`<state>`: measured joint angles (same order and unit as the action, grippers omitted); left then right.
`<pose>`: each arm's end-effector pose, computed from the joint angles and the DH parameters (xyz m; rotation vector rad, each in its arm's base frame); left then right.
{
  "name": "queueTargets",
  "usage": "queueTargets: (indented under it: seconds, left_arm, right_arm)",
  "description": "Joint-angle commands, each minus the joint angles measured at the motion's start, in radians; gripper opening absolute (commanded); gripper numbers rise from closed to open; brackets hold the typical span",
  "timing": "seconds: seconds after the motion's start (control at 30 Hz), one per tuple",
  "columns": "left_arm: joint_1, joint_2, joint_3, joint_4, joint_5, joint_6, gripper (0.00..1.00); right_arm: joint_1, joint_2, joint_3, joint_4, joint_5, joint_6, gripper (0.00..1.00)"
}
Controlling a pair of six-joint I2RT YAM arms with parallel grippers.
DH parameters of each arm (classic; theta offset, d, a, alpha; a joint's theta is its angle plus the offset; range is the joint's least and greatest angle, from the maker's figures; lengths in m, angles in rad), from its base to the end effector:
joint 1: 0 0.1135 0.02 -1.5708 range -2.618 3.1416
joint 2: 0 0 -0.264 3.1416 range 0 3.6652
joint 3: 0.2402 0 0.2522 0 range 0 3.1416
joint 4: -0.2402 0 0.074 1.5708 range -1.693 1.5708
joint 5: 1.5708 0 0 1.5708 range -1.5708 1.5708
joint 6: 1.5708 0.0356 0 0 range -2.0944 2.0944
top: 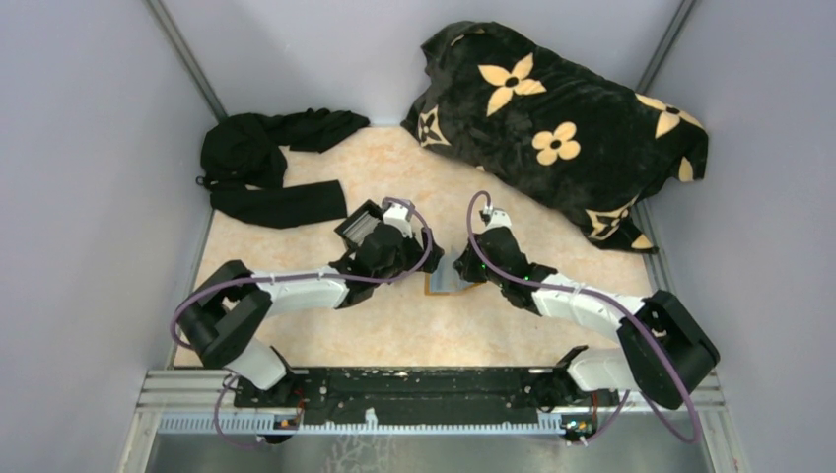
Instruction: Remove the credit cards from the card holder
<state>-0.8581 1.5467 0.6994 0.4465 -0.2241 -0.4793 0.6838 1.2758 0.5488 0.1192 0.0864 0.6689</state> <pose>0.2158 -0.2376 0.1911 0.2318 2.0061 -0.6491 0.2004 0.1594 0.1856 0.0342 2.2563 0.6618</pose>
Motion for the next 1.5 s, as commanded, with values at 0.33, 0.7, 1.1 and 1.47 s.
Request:
queueTargets:
  seconds: [0.33, 0.7, 1.1, 1.47]
  left_arm:
    - [-0.052, 0.153, 0.083, 0.013, 0.046, -0.024, 0.87]
    - [-0.094, 0.24, 0.158, -0.053, 0.038, 0.001, 0.88]
    - [-0.091, 0.217, 0.145, -0.112, -0.073, 0.027, 0.88]
    - [-0.048, 0.141, 0.139, -0.123, -0.029, -0.025, 0.87]
  right_arm:
    - [-0.015, -0.088, -0.059, 0.111, -0.036, 0.062, 0.0]
    - [-0.015, -0.137, -0.095, 0.111, -0.032, 0.061, 0.01]
    - [-0.015, -0.18, -0.095, 0.08, -0.002, 0.046, 0.0]
    - [-0.021, -0.217, -0.137, 0.089, 0.004, 0.054, 0.0]
